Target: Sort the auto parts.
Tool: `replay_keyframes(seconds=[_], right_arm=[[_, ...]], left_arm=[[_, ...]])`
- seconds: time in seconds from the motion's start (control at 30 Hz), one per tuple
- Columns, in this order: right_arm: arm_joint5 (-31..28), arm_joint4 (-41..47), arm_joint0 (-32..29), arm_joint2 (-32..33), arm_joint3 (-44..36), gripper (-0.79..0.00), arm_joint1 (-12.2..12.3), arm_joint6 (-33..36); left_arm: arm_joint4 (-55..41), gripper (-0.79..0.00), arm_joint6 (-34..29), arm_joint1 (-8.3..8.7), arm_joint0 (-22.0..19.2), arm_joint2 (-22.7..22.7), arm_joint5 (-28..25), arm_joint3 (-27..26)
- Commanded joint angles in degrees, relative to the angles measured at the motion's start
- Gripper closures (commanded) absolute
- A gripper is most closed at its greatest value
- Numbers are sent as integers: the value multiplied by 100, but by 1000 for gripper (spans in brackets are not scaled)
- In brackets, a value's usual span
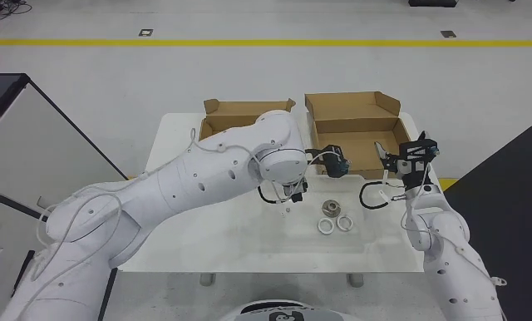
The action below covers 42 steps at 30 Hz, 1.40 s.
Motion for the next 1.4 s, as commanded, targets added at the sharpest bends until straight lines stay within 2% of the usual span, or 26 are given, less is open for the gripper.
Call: replay_keyframes(seconds=[0.0, 0.37, 0.43, 0.53, 0.67, 0.83, 0.97, 1.13, 1.37], right_arm=[[0, 0, 0, 0, 0, -785, 0, 0], [0, 0, 0, 0, 0, -785, 0, 0], [0, 0, 0, 0, 0, -785, 0, 0], [0, 0, 0, 0, 0, -785, 0, 0], [0, 0, 0, 0, 0, -785, 0, 0], [0, 0, 0, 0, 0, -785, 0, 0], [0, 0, 0, 0, 0, -785, 0, 0], [0, 0, 0, 0, 0, -785, 0, 0], [0, 0, 0, 0, 0, -785, 0, 0]], left_arm=[[5, 0, 0, -1, 1, 1, -4, 0], [5, 0, 0, -1, 1, 1, -4, 0], [-176, 0, 286, 45, 144, -175, 76, 114], [-345, 0, 416, 204, 327, -565, 213, 144], [-472, 0, 541, 520, 745, -1262, 357, -31], [-799, 0, 740, 934, 1521, -2348, 262, -545], [-1373, 0, 1113, 1185, 2223, -3268, -5, -868], [-2417, 0, 1657, 1353, 2921, -4144, -598, -1014], [-4106, 0, 2045, 1373, 3182, -4525, -1701, -978]])
